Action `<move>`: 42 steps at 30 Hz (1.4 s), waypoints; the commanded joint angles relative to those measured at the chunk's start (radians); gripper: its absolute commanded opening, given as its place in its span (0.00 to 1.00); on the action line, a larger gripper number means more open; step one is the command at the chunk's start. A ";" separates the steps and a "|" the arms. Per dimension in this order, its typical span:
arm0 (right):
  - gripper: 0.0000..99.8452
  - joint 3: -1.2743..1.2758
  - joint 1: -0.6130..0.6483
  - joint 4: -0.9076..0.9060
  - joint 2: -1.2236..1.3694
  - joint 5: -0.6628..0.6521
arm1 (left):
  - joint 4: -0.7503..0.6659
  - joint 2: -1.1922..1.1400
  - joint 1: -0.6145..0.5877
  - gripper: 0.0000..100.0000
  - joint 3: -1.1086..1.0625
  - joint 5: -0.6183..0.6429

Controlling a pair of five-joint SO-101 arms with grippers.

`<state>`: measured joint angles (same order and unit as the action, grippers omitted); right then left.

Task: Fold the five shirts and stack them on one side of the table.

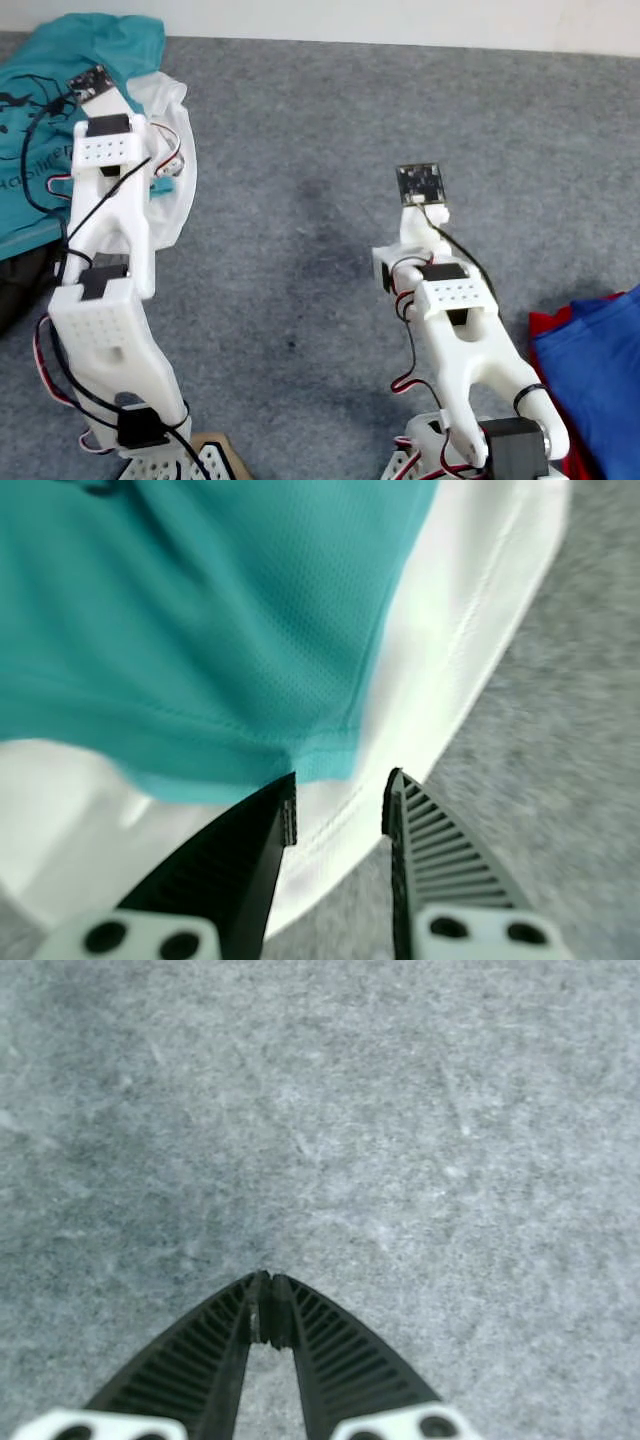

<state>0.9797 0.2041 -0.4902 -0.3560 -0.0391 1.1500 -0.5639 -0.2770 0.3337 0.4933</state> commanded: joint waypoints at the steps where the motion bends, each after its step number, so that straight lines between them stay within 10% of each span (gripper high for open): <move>1: 0.01 -0.002 0.008 0.016 -0.004 -0.012 | -0.052 -0.062 0.015 0.16 0.085 -0.009; 20: 0.01 -0.001 0.024 0.016 -0.001 -0.012 | -0.046 -0.260 0.001 0.01 0.278 -0.005; 33: 0.01 -0.005 0.035 0.019 0.054 -0.012 | 0.419 -0.265 0.203 0.01 0.621 -0.011; 42: 0.01 -0.005 0.035 0.019 0.050 -0.058 | 0.491 -0.266 0.189 0.01 0.634 -0.012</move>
<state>0.9843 0.2332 -0.4902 -0.2977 -0.0806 1.6195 -0.8431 -0.0913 0.9275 0.4872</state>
